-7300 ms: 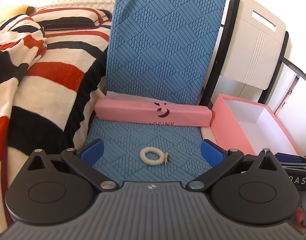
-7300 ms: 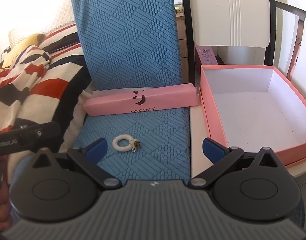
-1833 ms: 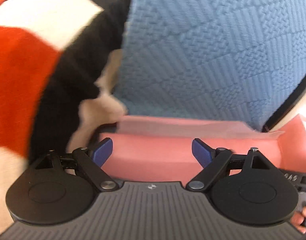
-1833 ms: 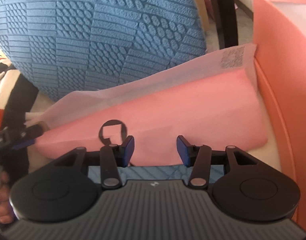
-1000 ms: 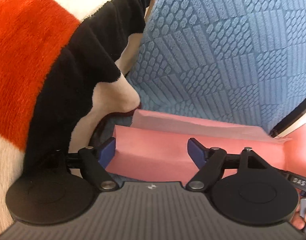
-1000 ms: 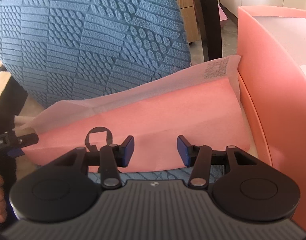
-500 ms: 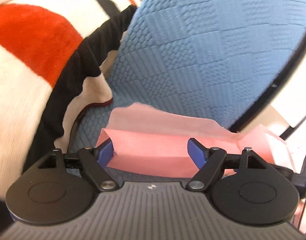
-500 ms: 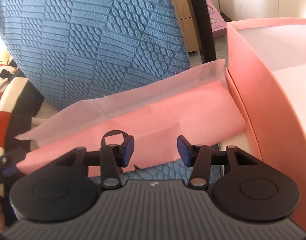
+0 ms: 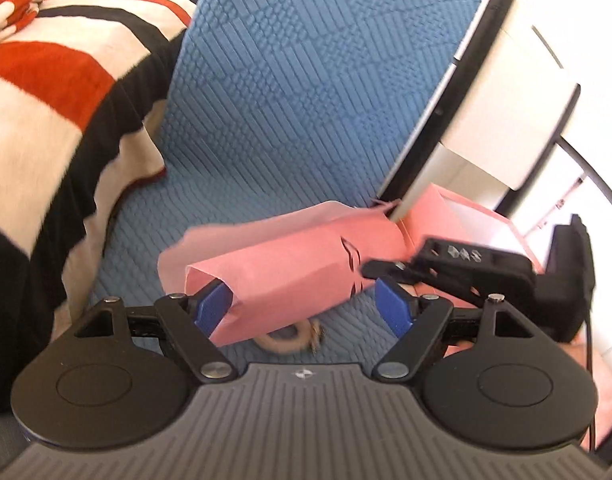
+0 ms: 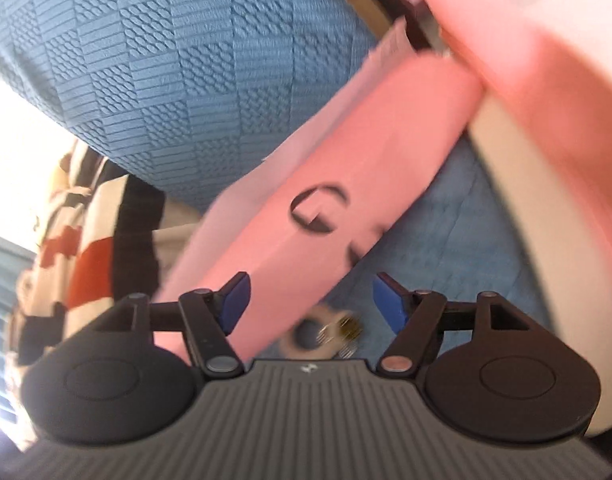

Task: Organize objects

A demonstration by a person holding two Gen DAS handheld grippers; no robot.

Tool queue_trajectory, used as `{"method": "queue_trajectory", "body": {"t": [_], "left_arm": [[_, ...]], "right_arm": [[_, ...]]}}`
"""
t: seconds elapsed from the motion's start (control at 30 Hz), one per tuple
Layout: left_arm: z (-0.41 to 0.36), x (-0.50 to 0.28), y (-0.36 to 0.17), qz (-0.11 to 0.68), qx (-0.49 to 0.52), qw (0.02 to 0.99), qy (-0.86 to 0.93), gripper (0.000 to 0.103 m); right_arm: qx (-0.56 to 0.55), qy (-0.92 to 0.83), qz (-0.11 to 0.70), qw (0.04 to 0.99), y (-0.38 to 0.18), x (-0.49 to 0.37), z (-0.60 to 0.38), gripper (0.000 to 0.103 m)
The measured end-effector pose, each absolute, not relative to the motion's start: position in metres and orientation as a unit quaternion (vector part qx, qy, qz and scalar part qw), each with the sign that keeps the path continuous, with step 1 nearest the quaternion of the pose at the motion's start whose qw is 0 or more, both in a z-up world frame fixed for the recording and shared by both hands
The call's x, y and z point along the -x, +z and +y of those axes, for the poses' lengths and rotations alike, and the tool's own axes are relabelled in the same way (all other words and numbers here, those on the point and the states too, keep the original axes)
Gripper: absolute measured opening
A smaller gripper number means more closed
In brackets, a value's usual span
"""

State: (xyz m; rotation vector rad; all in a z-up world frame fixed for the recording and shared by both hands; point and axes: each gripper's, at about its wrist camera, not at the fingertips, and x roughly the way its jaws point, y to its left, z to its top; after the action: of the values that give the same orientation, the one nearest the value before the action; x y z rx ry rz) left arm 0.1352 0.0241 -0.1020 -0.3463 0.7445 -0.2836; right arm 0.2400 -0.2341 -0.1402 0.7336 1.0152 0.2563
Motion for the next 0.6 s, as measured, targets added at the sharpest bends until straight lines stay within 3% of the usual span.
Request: {"method": "queue_trajectory", "body": {"t": [0.27,0.33,0.6], "left_arm": [[0.009,-0.111,-0.112,0.366,0.155,0.901,-0.172,0.081],[0.007,-0.109,-0.114,0.367,0.150,0.901,-0.177,0.081],[-0.010,-0.100,-0.119,0.365,0.128,0.896,-0.218,0.080]], "right_arm": [[-0.383,0.152,0.500,0.762,-0.147,-0.232,-0.214,0.072],[-0.391,0.151,0.500,0.758,-0.148,-0.230,-0.215,0.088],[-0.393,0.149,0.505,0.754,-0.153,-0.233,-0.217,0.088]]}}
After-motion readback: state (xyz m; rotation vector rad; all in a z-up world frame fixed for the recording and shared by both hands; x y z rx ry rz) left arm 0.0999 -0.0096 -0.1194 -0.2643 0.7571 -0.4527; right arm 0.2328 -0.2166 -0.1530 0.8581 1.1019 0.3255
